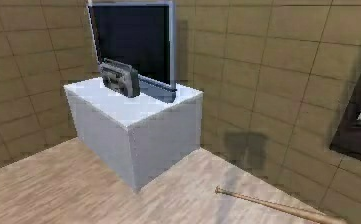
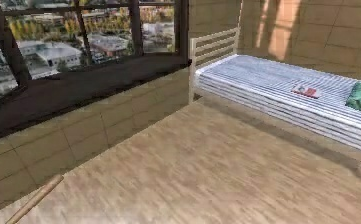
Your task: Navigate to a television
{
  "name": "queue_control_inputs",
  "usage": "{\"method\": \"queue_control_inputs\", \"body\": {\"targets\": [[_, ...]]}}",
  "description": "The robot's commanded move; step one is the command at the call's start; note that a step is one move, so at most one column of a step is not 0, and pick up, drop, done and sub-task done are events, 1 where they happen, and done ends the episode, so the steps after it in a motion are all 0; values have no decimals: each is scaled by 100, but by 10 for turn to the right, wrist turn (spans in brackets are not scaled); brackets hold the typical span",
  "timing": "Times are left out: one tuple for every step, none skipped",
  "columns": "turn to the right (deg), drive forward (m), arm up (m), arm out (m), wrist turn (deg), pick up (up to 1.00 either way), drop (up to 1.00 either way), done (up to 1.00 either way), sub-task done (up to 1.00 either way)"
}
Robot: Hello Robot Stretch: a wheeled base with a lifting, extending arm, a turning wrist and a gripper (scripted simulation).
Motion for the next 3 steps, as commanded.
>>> {"method": "queue_control_inputs", "body": {"targets": [[0, 65, 0, 0, 0, 0, 0, 0, 0], [-180, 0, 0, 0, 0, 0, 0, 0, 0], [0, 0, 0, 0, 0, 0, 0, 100, 0]]}}
